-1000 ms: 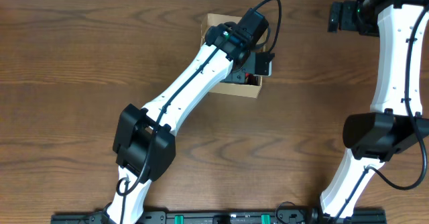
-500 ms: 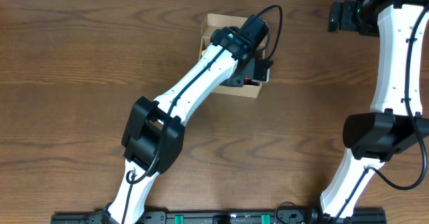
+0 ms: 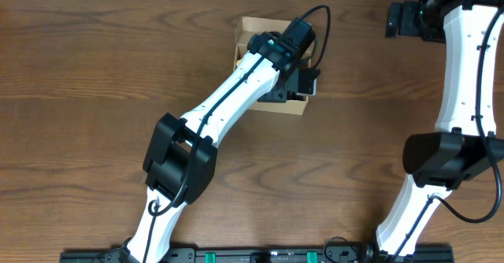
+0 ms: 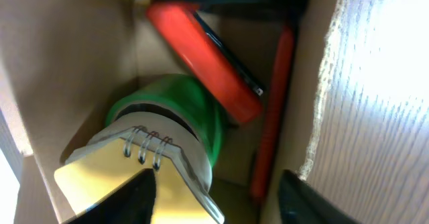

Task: Pack container
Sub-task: 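Lower the box cutter into the box and open the left gripper, then withdraw the left arm and raise both grippers beside the box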

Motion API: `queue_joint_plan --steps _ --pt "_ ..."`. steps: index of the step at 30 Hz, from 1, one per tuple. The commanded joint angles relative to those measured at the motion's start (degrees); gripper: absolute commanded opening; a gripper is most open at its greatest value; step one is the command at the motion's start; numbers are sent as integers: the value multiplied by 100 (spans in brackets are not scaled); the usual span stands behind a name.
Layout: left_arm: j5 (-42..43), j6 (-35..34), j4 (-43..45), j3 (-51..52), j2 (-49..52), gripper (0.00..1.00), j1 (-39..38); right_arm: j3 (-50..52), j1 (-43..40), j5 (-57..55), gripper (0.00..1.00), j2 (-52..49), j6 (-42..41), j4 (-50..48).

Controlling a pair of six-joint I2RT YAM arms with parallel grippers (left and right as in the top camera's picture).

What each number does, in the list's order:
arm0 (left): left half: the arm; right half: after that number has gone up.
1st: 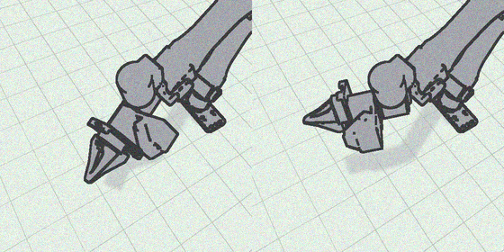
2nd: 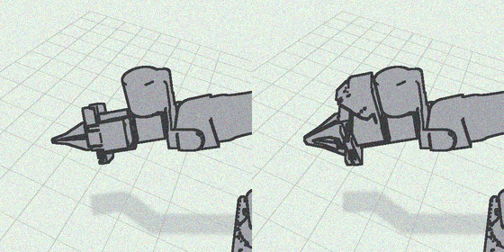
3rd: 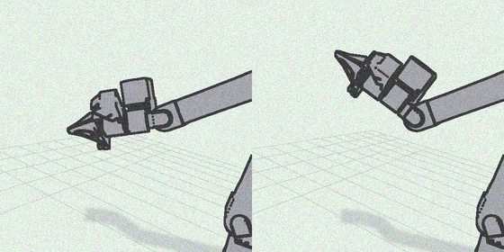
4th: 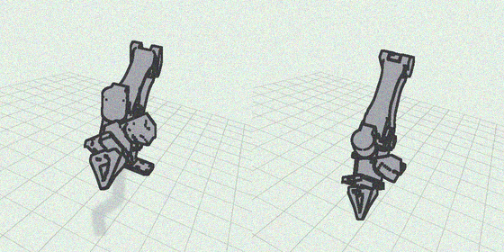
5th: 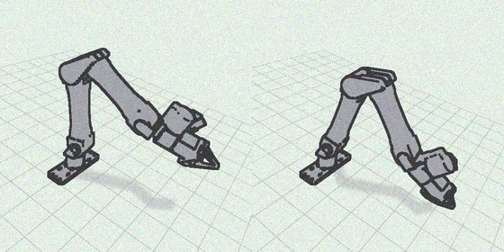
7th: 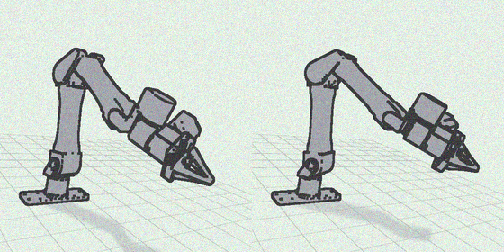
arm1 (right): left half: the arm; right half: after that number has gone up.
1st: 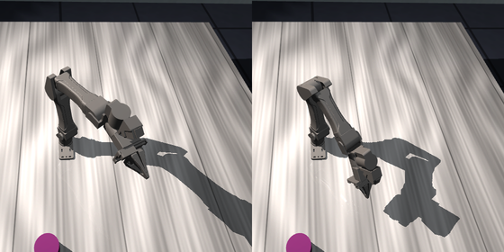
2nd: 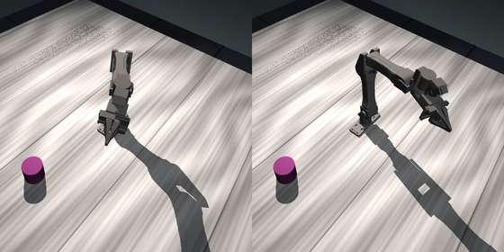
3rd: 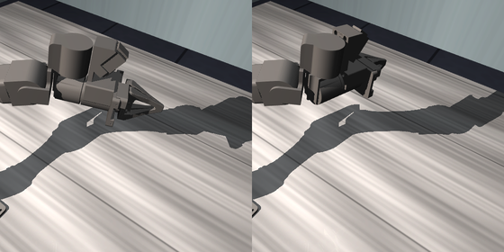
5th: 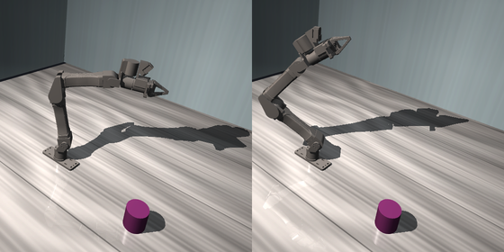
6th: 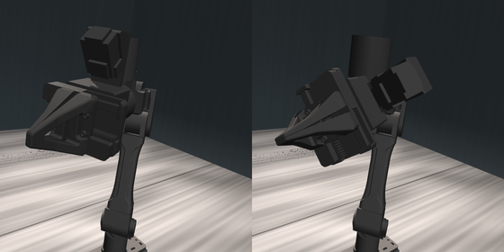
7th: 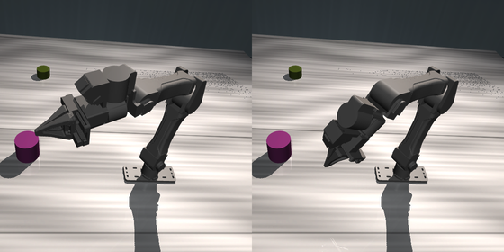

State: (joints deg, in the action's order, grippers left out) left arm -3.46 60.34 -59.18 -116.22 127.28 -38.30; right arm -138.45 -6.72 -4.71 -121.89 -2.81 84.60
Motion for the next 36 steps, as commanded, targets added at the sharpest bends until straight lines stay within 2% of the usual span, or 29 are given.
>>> queue_joint_plan --steps 1,6,12,17,22,26,29,33,36 --pt "-68 -186 66 -63 42 61 13 -2 15 -15 99 -35 -57 7" --pt "-514 -723 422 -74 -131 61 2 -2 15 -15 99 -35 -57 7" --pt "-1453 -2138 570 -424 -549 57 -15 -2 15 -17 99 -35 -57 7" --pt "-1910 -3477 -81 -1088 -984 63 81 -2 15 -15 99 -35 -57 7" --pt "-1897 -4848 -938 -1637 -1456 55 411 -2 15 -15 99 -35 -57 7" --pt "-1873 -5292 -1449 -1670 -1784 50 887 -2 15 37 99 -35 -59 -48" --pt "-1458 -5613 -1818 -1670 -1864 49 1375 -2 15 55 99 -35 -61 -179" --pt "-107 -6008 -2155 -1665 -1786 48 2247 -2 17 400 99 -35 -111 -483" --pt "907 -6037 -2295 -1665 -1755 58 2763 -2 17 1080 99 -35 -402 -557"
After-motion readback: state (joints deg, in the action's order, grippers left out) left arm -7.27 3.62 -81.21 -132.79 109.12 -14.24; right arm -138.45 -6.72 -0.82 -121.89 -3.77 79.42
